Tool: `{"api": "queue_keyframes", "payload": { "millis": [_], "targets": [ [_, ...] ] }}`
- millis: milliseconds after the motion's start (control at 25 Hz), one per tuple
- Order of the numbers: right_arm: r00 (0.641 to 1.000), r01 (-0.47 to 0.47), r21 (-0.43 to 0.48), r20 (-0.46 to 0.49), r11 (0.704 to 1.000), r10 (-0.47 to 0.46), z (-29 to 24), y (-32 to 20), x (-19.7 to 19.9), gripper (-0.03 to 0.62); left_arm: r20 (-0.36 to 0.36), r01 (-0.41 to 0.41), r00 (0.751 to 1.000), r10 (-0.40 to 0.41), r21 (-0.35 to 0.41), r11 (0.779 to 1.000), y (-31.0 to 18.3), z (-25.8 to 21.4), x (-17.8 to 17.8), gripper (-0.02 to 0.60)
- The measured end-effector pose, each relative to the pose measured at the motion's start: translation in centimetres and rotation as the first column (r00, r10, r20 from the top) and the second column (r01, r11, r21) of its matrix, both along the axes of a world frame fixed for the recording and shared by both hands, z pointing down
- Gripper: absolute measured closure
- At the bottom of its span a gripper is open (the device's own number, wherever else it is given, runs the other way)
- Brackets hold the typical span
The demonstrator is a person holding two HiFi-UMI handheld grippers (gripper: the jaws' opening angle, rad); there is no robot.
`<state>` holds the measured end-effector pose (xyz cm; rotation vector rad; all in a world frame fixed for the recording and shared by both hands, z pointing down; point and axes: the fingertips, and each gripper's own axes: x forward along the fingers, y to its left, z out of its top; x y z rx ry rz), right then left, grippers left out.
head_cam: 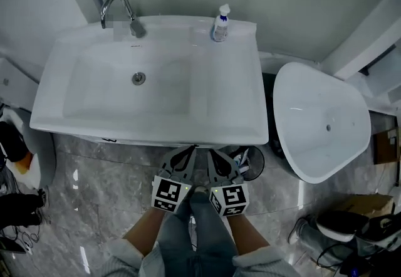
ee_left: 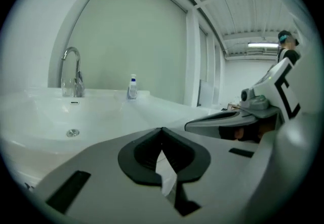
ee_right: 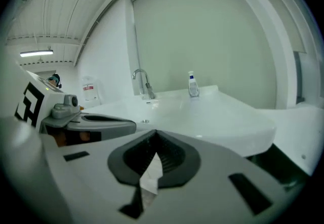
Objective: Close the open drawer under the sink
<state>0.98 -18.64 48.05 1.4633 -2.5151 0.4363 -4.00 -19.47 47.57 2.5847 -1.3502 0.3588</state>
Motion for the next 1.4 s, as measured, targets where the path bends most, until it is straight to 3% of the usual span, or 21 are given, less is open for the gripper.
{"api": "queue_keyframes", "payload": {
  "millis": [280,680,1080,1400],
  "targets": [
    [0.998,0.059,0.032,0.03,0.998,-0.06,-8.6,-0.2,2.3,0.585,-0.039,0.025,0.999,-0.021,0.093,0.995,-0.1,-9.3,1.1,0.566],
    [0.987,0.139,0.102,0.061,0.985,-0.146,-17.2,0.0,2.4,0.584,-0.122,0.044,0.992,-0.027,0.143,0.989,1.2,-18.4,2.3,0.566],
    [0.972,0.208,0.171,0.077,0.963,-0.224,-23.5,1.2,1.8,0.584,-0.182,0.04,0.983,-0.006,0.183,0.982,3.2,-24.1,2.8,0.566],
    [0.968,0.213,0.178,0.092,0.961,-0.231,-24.6,2.2,1.8,0.585,-0.19,0.029,0.982,0.007,0.189,0.982,3.9,-24.7,2.5,0.566]
  ]
}}
